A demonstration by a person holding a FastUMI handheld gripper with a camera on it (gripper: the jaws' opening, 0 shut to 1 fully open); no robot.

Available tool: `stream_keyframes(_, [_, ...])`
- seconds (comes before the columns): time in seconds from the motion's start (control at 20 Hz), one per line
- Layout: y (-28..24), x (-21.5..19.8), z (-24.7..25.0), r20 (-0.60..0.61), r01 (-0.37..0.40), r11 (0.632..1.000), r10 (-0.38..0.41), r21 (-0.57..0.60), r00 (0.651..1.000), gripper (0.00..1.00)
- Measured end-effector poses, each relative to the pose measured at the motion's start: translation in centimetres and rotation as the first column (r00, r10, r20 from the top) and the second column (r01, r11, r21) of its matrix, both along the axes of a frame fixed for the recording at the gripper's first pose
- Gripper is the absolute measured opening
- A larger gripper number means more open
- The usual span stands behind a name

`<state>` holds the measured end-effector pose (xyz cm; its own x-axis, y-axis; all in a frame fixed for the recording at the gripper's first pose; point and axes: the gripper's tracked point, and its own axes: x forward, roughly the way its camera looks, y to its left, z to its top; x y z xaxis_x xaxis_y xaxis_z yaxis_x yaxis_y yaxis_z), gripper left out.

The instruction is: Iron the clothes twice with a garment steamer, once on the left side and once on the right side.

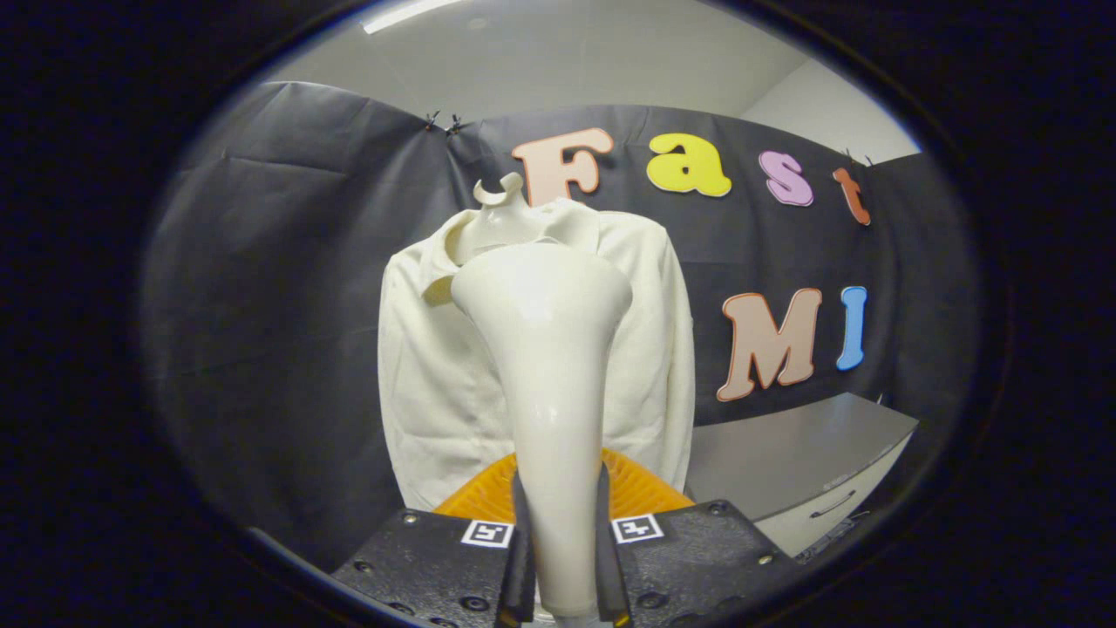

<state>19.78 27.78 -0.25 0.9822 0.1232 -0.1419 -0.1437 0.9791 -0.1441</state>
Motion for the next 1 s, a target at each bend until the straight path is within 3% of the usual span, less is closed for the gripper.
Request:
stream_keyframes(0.4, [-1.7,4.8,0.7,-0.02,0.059,0.998,-0.059,-0.003,0.998,0.27])
stream_keyframes(1.0, [-4.4,5.7,-10.8,-0.197,0.085,0.992,-0.102,-0.095,0.975,0.27])
